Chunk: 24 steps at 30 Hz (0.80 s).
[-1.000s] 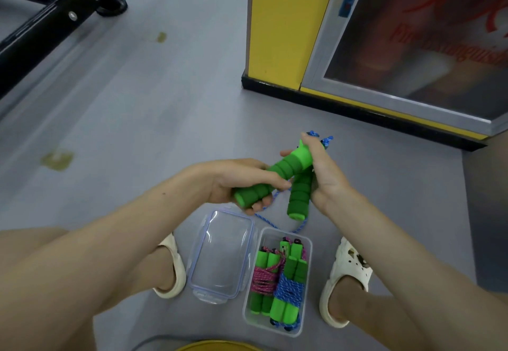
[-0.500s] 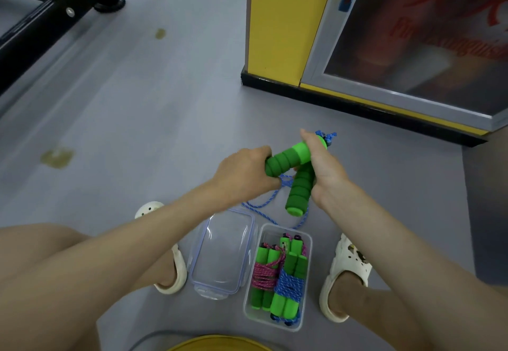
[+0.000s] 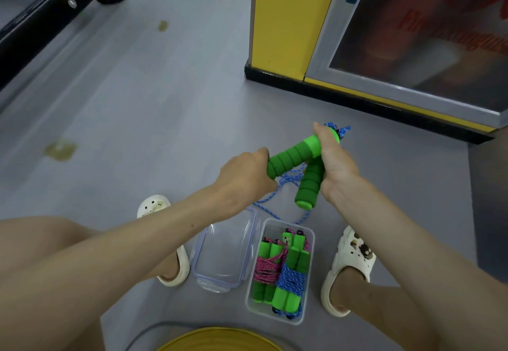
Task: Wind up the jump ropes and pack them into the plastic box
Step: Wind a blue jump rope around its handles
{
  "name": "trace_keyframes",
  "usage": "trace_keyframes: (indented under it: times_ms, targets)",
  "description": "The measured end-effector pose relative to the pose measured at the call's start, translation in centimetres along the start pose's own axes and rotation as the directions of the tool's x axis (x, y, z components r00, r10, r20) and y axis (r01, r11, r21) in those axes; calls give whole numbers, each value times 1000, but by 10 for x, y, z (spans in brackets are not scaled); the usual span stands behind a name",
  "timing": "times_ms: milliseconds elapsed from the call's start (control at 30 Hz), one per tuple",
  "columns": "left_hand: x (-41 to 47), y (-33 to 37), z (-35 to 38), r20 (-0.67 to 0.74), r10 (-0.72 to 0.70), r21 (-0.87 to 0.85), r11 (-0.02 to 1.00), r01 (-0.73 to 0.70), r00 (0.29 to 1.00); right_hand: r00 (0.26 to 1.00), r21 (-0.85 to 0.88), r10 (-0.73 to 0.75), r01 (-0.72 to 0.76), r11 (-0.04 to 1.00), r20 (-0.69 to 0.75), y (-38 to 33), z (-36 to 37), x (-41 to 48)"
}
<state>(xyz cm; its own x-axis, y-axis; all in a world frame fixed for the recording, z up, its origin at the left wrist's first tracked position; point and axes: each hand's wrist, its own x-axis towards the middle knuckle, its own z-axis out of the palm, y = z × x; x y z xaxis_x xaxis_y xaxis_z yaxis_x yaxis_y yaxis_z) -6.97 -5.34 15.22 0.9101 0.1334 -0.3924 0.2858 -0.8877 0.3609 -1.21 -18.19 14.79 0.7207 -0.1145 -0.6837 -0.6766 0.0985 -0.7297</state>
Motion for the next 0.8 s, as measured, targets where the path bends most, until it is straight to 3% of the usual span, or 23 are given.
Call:
trace_keyframes:
  times_ms: [67,133,167,233,300,400,500,533,667,800]
  targets:
    - [-1,-1,1,-79,43,75,996,-37,996,1000,5,4,-4,1000,1,-2,1,-1]
    - [1,-3,-2,18,63,23,998,-64,998,1000,-14,15,-15,1000,-1,-2,0,0]
    - [3,-5,-5,128,75,-130,990,-58,989,1000,-45,31,-30,999,7,1,0,1]
    - [3,-6,-11,326,122,-507,860,64,937,993,-104,85,-77,992,80,8,0,1]
    - [3,-7,-13,383,137,-661,732,167,913,968,-98,127,-108,989,216,15,2,-2]
    - [2,-3,-9,341,83,-725,657,206,936,925,-18,97,-98,995,367,14,6,-8]
    - [4,-1,-12,291,-64,-872,393,293,954,891,-72,23,11,997,453,14,6,-6]
    - [6,-2,-15,284,-104,-886,351,303,953,888,-93,2,46,995,460,15,7,-6]
    - [9,-7,-18,285,-186,-899,289,329,940,902,-58,-24,55,997,430,24,8,-9]
    - [9,-5,-15,231,-240,-935,214,284,943,892,45,48,-76,996,450,22,9,-11]
